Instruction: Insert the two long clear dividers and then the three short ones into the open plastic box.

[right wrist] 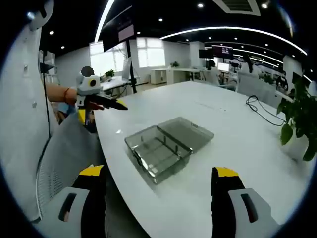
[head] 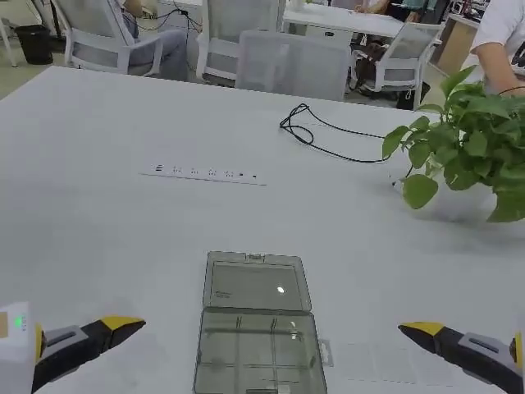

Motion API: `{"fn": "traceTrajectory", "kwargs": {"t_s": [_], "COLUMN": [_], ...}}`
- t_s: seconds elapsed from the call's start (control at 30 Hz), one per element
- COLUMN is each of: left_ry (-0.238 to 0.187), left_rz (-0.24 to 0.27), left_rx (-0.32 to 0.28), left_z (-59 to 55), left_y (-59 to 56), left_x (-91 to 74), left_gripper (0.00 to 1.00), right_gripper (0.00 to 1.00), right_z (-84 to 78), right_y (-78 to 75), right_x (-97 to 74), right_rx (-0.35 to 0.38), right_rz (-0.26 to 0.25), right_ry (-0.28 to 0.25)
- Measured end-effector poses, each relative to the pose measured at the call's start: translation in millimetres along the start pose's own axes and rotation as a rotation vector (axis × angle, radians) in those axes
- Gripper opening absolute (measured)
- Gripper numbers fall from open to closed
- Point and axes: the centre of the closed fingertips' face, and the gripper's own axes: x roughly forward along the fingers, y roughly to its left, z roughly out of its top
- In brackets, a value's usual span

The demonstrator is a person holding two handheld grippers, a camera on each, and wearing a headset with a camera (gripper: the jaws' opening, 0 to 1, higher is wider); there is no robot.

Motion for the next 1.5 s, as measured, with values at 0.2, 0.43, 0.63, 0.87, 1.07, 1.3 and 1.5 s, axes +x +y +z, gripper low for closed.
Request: {"fn": "traceTrajectory", "kwargs": {"t_s": [0.2, 0.43, 0.63, 0.87, 1.07, 1.3, 1.5], "left_ry": [0.003, 0.003, 0.005, 0.008, 0.019, 0.036, 0.075], "left_rz": [0.000, 0.001, 0.005, 0.021, 0.054, 0.120, 0.202], "left_rx": [0.001, 0.002, 0.000, -0.003, -0.004, -0.016, -0.021], "left_z": [0.1, 0.5, 0.3, -0.4, 0.0, -1.7, -8.6], "left_y": [1.3, 3.1, 5.6, 14.3, 29.2, 57.8, 89.0], "left_x": [0.0, -0.2, -0.2, -1.7, -5.9, -16.8, -30.3], "left_gripper": [1.00, 1.00, 1.00, 0.99, 0.98, 0.95, 0.89], "right_gripper": [0.88, 0.88, 0.88, 0.88, 0.87, 0.87, 0.87], "right_z": [-0.9, -0.6, -0.2, -0.6, -0.6, -1.0, -0.2], "right_y": [0.4, 0.4, -0.1, -0.5, -1.7, -3.0, -3.5], "right_x": [0.5, 1.5, 1.8, 2.3, 1.9, 2.9, 4.0], "right_rx": [0.003, 0.004, 0.005, 0.012, 0.018, 0.024, 0.026], "right_rz": [-0.001, 0.000, -0.002, -0.004, -0.008, -0.008, -0.010], "right_ry": [0.001, -0.001, -0.004, -0.007, -0.010, -0.011, -0.013]}}
